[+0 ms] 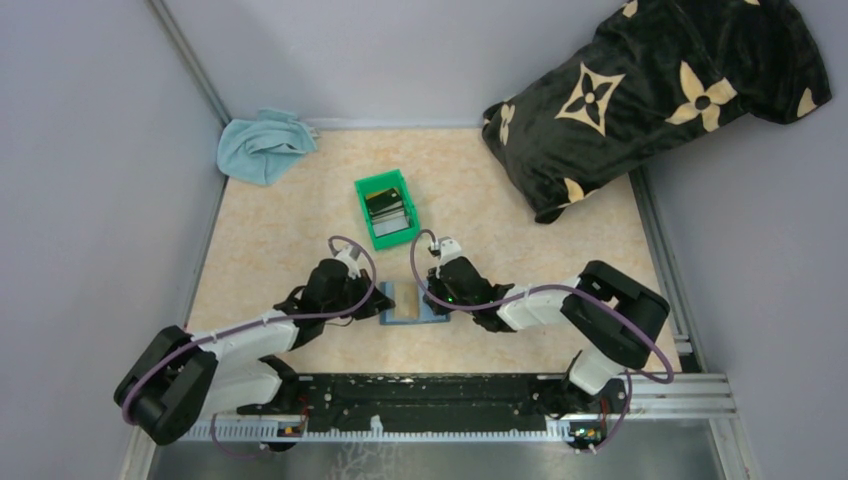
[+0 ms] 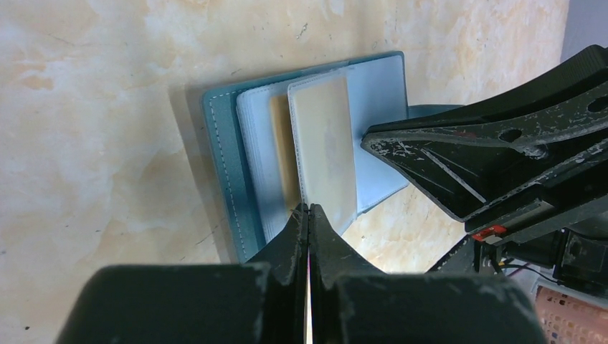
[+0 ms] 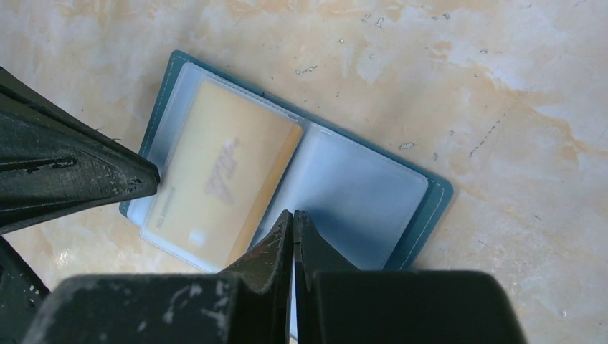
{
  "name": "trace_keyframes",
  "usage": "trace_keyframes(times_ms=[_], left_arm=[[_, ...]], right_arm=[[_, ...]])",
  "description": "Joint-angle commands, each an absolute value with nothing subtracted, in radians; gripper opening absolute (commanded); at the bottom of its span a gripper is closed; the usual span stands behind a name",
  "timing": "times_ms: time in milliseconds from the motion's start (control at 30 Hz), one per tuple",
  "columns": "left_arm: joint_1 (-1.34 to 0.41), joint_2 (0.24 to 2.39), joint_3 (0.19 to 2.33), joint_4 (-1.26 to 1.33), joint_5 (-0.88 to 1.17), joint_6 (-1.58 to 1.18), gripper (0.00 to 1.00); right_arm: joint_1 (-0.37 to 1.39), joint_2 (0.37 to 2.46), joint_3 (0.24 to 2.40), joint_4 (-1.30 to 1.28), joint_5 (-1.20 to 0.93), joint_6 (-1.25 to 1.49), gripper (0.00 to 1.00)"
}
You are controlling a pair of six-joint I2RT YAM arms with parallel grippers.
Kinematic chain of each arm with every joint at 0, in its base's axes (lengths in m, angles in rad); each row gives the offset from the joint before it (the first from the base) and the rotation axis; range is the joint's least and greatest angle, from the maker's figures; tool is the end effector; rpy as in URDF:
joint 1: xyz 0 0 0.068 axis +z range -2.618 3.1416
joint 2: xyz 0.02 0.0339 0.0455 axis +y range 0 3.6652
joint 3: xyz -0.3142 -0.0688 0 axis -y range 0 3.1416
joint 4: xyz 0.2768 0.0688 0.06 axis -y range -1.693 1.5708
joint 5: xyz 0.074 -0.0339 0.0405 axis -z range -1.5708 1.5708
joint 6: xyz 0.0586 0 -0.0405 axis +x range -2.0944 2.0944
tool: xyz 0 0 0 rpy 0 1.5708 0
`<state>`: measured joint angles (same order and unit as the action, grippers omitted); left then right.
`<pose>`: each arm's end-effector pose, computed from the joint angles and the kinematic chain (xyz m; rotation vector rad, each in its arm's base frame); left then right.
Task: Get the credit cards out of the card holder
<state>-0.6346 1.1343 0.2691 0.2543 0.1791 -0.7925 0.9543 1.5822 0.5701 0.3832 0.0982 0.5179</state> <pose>0.1711 -0.1389 0.1509 -0.0758 2.3514 -0.9602 0.1944 0.2645 0.1469 -0.4396 2.2469 0.6991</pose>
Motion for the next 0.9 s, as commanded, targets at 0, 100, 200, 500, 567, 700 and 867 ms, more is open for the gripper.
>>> trace_keyframes(times_ms=[0,100,200,500,567,700,867], left_arm=[[-0.638,1.150,0.309,0.286,0.224,-0.793,0.00],[-0.638,1.152,0.317,0.288,0.233,-0.793,0.00],[-0.638,1.155,0.326,0.295,0.245,-0.797,0.00],[-0.639,1.224,0.342,0.380,0.286,-0.805,0.00],[-0.638,1.253,0.342,0.409,0.298,-0.809,0.00],[-0.640,1.299,0.350,0.470,0.337,-0.829,0.00],[-0.646,1.315,0.365,0.507,0.355,-0.846,0.00]], right_arm=[[0.948,1.612,0.560,0.374,0.093,0.525,0.00],[0.948,1.592,0.551,0.372,0.107,0.528,0.00],[0.946,1.553,0.538,0.366,0.126,0.528,0.00],[0.944,1.411,0.524,0.276,0.240,0.547,0.00],[0.943,1.378,0.521,0.264,0.250,0.539,0.00],[0.943,1.328,0.521,0.233,0.269,0.535,0.00],[0.942,1.276,0.506,0.214,0.302,0.534,0.00]])
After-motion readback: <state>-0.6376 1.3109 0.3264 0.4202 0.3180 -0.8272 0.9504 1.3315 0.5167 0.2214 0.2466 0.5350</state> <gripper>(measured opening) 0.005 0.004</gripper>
